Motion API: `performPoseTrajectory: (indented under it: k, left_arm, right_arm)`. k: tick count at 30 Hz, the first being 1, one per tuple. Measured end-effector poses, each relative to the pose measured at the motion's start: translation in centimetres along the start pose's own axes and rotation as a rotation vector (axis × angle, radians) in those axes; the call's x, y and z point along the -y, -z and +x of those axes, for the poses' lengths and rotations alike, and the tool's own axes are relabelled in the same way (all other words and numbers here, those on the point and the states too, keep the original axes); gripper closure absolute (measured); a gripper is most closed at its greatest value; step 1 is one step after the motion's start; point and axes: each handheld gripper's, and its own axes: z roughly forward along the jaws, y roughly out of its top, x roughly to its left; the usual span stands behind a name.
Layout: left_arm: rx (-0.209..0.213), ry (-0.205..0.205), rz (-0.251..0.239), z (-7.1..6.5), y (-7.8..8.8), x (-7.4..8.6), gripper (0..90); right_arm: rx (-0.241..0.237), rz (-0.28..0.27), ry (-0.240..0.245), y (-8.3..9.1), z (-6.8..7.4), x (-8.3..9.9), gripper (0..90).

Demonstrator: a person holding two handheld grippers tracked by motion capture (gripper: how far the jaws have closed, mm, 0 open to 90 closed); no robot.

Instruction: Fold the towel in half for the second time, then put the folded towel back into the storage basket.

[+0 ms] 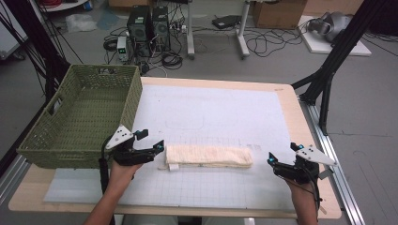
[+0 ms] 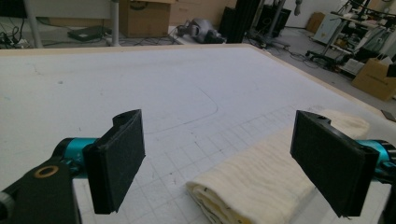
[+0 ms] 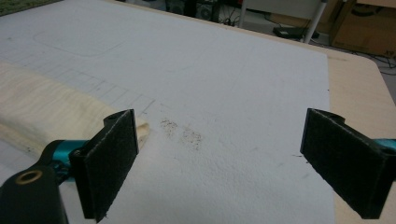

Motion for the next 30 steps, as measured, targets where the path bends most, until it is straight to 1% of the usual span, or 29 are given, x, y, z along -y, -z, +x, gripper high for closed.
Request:
performPoseTrajectory:
  k: [1,3,5,7,10,16,19,20,22,23,26,28,29,30]
  left_arm:
    - [0.001,-0.002,0.003,-0.1,-0.1,0.1,20.0]
    - [0.002,-0.008,0.014,-0.3,-0.3,0.2,20.1]
    - [0.005,-0.012,0.017,-0.4,-0.4,0.2,20.2]
    - [0.006,-0.014,0.017,-0.5,-0.5,0.2,20.2]
    - [0.013,-0.018,0.029,-0.7,-0.8,0.3,20.2]
    - [0.017,-0.016,0.083,-1.2,-2.0,0.9,22.5]
    - [0.018,-0.008,0.121,-1.2,-2.5,1.1,23.6]
    - [0.012,0.013,0.147,-1.3,-2.8,1.2,24.6]
    - [0.011,0.071,0.197,-1.3,-3.4,1.4,29.8]
    - [0.005,0.080,0.214,-1.3,-3.6,1.5,32.3]
    - [-0.005,0.078,0.261,-1.4,-4.1,2.0,34.7]
    - [0.004,0.074,0.283,-1.4,-4.3,2.2,35.9]
    - [0.014,0.066,0.297,-1.4,-4.5,2.3,37.5]
    - [0.010,0.050,0.315,-1.5,-4.6,2.4,39.8]
  right_arm:
    - [0.002,0.005,0.001,-0.2,0.0,0.0,10.5]
    - [-0.009,0.014,-0.001,-0.4,0.1,0.1,10.5]
    - [-0.014,0.014,0.004,-0.5,0.1,0.1,10.5]
    - [-0.020,0.013,-0.002,-0.5,0.2,0.1,10.5]
    - [-0.025,0.014,-0.002,-0.4,0.1,0.2,10.5]
    - [-0.039,0.026,-0.021,-0.5,0.2,0.4,10.5]
    - [-0.041,0.022,-0.019,-0.4,0.2,0.5,10.5]
    - [-0.042,0.021,-0.017,-0.4,0.2,0.5,10.5]
    - [-0.043,0.033,-0.009,-0.5,0.2,0.6,10.5]
    - [-0.039,0.048,-0.009,-0.6,0.2,0.7,10.5]
    - [-0.041,0.059,-0.005,-0.6,0.2,0.9,10.6]
    - [-0.044,0.059,-0.012,-0.6,0.3,0.9,10.5]
    - [-0.048,0.058,-0.016,-0.6,0.3,0.9,10.6]
    - [-0.051,0.057,-0.017,-0.7,0.3,1.0,10.6]
